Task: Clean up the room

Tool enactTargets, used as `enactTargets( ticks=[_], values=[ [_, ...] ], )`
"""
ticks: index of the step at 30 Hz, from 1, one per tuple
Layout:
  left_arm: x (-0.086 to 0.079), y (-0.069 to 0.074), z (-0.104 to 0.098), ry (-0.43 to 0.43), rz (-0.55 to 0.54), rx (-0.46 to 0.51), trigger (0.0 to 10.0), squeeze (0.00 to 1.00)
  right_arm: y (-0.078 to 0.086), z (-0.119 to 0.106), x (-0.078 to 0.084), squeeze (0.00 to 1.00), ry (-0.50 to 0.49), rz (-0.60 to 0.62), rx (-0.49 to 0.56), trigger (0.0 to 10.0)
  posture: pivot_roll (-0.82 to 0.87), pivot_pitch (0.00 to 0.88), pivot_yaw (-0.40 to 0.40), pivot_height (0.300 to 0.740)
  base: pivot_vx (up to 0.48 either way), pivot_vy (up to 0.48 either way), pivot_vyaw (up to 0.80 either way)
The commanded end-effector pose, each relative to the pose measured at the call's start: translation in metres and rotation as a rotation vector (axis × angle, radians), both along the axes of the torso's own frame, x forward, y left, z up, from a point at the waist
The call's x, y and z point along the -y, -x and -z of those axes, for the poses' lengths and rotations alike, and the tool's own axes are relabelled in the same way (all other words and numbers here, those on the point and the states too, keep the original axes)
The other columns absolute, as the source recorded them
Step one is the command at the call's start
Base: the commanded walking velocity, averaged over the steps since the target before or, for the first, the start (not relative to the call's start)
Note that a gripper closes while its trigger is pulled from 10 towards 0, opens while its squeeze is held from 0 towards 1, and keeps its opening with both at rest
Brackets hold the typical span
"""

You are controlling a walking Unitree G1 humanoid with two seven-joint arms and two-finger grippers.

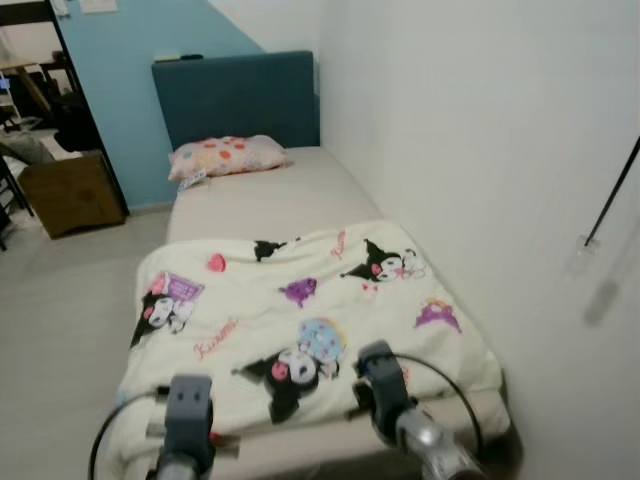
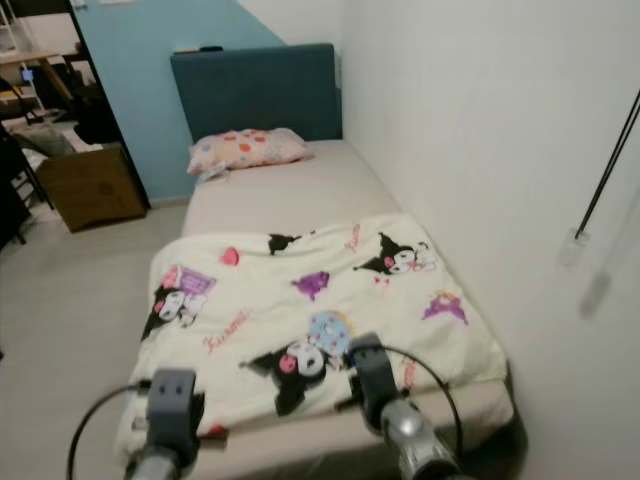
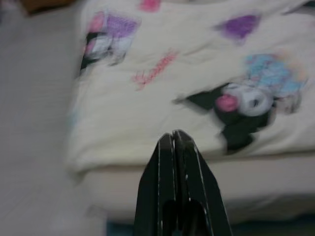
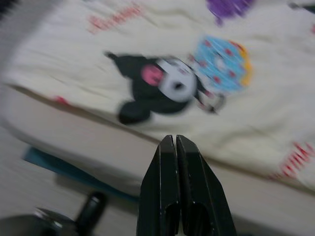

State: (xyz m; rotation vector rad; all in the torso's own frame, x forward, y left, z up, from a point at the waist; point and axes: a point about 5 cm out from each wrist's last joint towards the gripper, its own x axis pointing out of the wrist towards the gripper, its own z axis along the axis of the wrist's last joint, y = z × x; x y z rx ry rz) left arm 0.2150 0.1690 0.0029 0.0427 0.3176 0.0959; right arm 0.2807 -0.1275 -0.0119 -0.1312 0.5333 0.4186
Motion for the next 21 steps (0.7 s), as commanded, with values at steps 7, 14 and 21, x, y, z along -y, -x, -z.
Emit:
enactTargets(
  ticks=[7, 14, 21],
  values=[
    [-0.005, 0.001, 0.002, -0.037, -0.007, -0.022, 10.0, 0.00, -0.007, -0.014, -0.002, 0.00, 0.028, -0.110, 0.086, 10.0, -0.09, 0.000, -0.011, 0.740, 0.000, 0.000, 0.00],
    [-0.008, -0.002, 0.006, -0.036, -0.038, -0.032, 10.0, 0.00, -0.023, -0.032, -0.002, 0.00, -0.014, -0.087, 0.143, 10.0, -0.11, 0.000, 0.003, 0.740, 0.000, 0.000, 0.00],
    [-0.014, -0.003, 0.003, -0.074, -0.062, -0.025, 10.0, 0.00, -0.007, -0.010, -0.012, 0.00, -0.014, -0.027, 0.057, 10.0, -0.08, 0.000, 0.000, 0.740, 0.000, 0.000, 0.00]
  ],
)
